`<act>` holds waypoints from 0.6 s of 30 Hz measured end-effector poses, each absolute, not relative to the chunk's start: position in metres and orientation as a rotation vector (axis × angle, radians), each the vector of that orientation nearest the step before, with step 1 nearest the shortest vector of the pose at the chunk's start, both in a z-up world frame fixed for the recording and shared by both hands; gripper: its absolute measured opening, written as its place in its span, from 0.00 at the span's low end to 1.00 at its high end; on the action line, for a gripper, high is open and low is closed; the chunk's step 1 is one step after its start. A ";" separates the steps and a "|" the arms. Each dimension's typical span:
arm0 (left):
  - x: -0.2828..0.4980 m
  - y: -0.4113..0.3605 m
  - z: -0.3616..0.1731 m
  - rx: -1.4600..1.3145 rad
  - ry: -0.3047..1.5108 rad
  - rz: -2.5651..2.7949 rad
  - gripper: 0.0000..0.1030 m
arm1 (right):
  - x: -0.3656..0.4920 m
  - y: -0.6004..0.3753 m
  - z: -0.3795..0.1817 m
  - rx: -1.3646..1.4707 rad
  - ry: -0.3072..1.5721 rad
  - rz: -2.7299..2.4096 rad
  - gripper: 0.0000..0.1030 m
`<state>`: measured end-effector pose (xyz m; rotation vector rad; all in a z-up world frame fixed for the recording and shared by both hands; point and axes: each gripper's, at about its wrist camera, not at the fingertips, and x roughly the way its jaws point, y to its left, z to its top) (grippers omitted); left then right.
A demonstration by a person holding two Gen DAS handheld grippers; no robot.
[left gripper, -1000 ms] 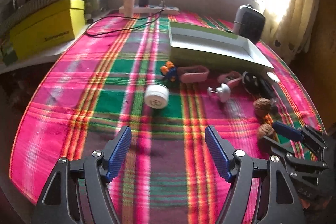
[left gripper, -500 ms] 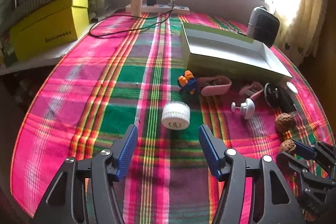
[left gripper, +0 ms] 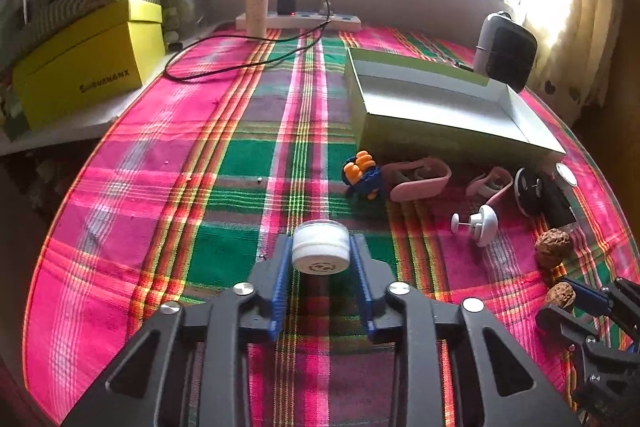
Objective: Organize objects
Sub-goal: 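Grasp the white round container with the left tool while the right tool grasps a walnut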
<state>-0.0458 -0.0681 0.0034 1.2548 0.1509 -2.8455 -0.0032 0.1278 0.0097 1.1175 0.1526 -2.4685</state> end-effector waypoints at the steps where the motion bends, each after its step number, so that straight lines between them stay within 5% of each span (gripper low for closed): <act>1: -0.046 -0.068 0.004 1.254 0.156 -2.848 0.25 | -0.003 0.128 0.010 1.117 0.154 -2.469 0.32; 18: -0.047 -0.061 0.010 1.245 0.154 -2.878 0.25 | -0.007 0.125 0.013 1.093 0.154 -2.451 0.32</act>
